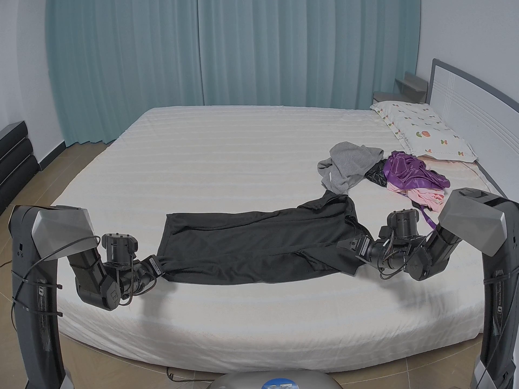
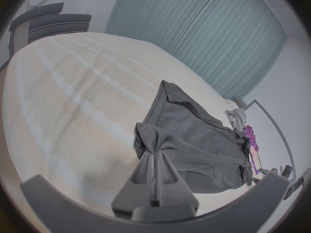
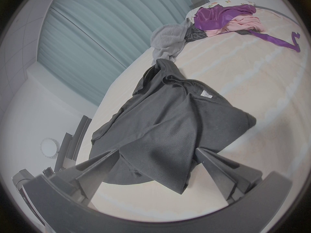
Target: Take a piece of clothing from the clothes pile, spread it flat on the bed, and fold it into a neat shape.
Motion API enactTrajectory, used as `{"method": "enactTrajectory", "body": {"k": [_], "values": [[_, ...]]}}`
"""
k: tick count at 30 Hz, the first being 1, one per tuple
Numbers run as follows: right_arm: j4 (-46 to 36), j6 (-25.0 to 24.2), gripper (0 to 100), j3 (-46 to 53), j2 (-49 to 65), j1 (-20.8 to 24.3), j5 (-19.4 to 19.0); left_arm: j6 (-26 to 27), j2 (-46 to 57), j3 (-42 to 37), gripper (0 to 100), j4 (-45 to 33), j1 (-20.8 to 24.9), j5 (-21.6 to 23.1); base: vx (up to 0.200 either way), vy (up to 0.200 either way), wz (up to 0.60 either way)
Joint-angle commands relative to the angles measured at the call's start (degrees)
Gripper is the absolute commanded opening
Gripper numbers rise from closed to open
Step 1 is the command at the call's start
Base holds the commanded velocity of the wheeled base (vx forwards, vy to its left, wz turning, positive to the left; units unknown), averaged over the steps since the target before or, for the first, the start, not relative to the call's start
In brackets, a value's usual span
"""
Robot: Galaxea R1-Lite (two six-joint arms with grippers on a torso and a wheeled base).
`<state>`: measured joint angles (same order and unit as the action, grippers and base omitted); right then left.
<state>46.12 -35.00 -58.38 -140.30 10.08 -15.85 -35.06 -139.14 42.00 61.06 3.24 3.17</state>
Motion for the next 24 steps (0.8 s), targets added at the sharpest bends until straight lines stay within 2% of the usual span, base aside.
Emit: {"method": "enactTrajectory", "body": {"k": [1,5,6,13,21,23,24], "values": [[-0.06,0.37,100,-1.47,-1.29,0.90,-0.06,-0.01,0.10,-0.16,0,0.02,0.10,-0.01,0.000,0.000,0.00],[-0.24,0.37,100,-1.91,-1.82,1.08,-0.06,-0.01,0.19,-0.25,0,0.02,0.10,-0.01,0.000,0.000,0.00],[-0.94,0.46,0,-2.18,-1.91,1.08,-0.06,-0.01,0.19,-0.25,0,0.02,0.10,-0.01,0.000,0.000,0.00],[-3.23,2.74,0,-0.33,-0.06,0.73,0.55,-0.01,0.36,-0.60,0,0.02,0.10,-0.01,0.000,0.000,0.00],[-2.52,2.13,0,7.14,7.24,-1.56,-0.24,-1.06,3.00,-2.97,0,0.02,0.01,-0.09,0.000,0.000,0.00],[-2.52,2.13,0,8.37,8.55,-2.26,-0.76,-1.06,3.44,-3.41,0,0.02,0.01,-0.09,0.000,0.000,0.00],[-2.52,2.30,0,10.13,9.87,-2.96,-2.26,-0.98,3.97,-4.03,0,0.02,0.01,-0.09,0.000,0.000,0.00]]}}
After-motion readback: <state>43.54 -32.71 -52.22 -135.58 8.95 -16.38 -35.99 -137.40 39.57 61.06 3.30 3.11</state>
